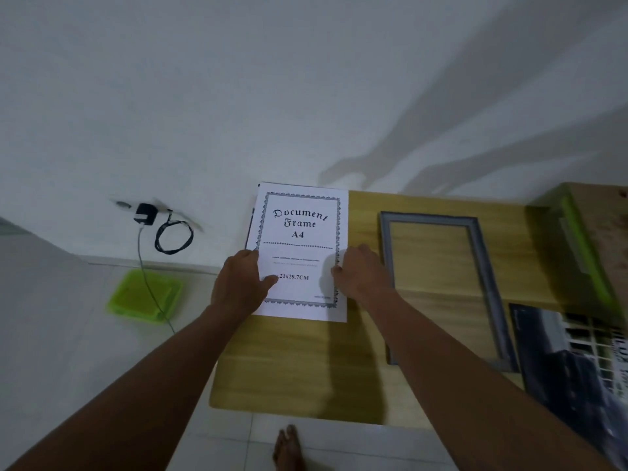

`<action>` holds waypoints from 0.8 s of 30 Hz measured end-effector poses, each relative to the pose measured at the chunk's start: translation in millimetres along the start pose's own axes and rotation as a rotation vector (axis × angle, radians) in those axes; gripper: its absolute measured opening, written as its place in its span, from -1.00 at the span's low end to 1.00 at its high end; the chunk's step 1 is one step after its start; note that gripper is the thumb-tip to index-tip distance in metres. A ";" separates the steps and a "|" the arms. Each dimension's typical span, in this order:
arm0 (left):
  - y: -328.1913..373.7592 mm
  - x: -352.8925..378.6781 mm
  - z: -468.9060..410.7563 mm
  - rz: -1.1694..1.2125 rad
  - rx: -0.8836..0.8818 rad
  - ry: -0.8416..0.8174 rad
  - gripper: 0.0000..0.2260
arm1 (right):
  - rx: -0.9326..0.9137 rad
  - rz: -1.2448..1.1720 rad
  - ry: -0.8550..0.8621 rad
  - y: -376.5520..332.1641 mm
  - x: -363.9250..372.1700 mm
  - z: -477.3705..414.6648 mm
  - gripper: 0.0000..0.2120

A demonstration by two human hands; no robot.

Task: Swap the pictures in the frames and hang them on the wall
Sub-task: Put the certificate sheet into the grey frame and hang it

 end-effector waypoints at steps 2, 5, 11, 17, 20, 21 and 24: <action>-6.1 4.0 -5.8 -0.007 0.009 0.008 -0.62 | 0.045 0.039 0.027 -2.8 5.3 -6.4 -0.57; -8.6 2.8 -9.7 0.013 0.017 0.046 -0.61 | 0.107 0.019 0.075 -5.3 10.4 -12.1 -0.55; -9.7 2.1 -12.9 0.043 -0.020 0.050 -0.46 | 0.166 -0.266 0.184 2.6 7.7 -14.6 -0.61; -13.8 0.0 -14.7 0.078 -0.112 0.011 -0.29 | 0.265 -0.714 0.233 14.7 11.6 -15.1 -0.74; -14.5 0.6 -18.5 0.061 -0.120 0.000 -0.18 | 0.266 -0.734 0.214 13.4 10.1 -16.7 -0.87; -14.2 0.8 -18.9 0.056 -0.121 0.002 -0.16 | 0.259 -0.731 0.213 13.0 9.5 -17.0 -0.88; -15.4 -0.2 -17.9 0.056 -0.130 0.024 -0.16 | 0.221 -0.753 0.219 9.9 7.2 -15.9 -0.97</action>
Point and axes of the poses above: each hand's wrist, its own z-axis away from the middle knuckle, its own x-axis out of the palm, y = z × x, the point moved 10 cm from there along -z, towards the middle knuckle, and after that the axes turned 1 degree about -y, right-handed, at the moved point
